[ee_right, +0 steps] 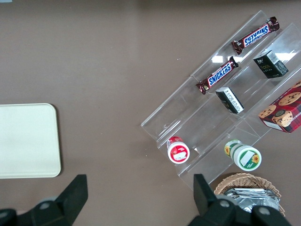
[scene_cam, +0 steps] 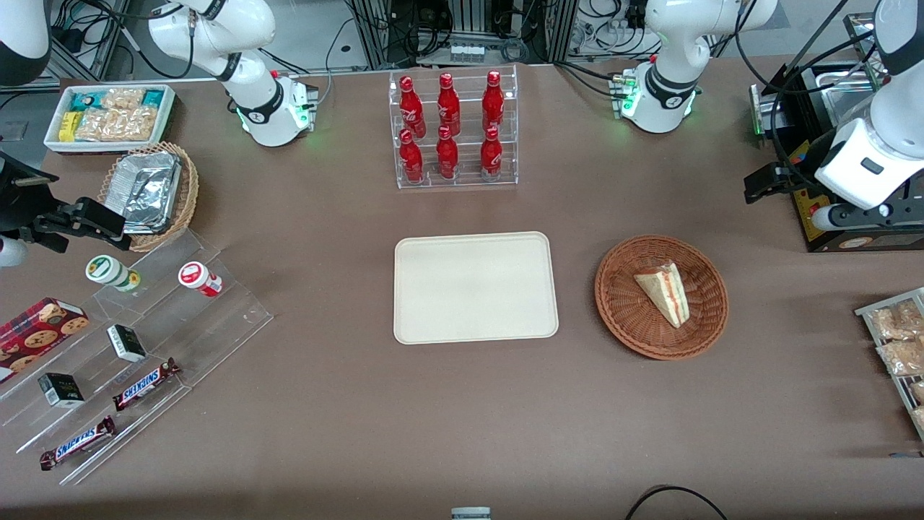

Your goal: Place sandwich from basket to tray

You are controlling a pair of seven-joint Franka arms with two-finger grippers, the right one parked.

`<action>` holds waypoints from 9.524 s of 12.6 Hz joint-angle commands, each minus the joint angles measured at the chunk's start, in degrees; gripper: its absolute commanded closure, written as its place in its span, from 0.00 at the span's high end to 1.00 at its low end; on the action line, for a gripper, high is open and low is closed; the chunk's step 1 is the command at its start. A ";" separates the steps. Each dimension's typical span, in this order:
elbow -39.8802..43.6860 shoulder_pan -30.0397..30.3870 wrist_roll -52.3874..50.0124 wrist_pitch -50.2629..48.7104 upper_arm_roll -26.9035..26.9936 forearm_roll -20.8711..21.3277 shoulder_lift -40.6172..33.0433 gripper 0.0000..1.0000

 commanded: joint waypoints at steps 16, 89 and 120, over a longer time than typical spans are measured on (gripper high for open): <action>-30.00 -0.63 -0.97 35.49 -0.11 -0.56 2.01 1.00; 14.98 -26.03 -65.75 30.51 -23.58 20.80 48.95 1.00; -6.55 -1.59 -5.06 1.96 -8.14 3.23 2.99 1.00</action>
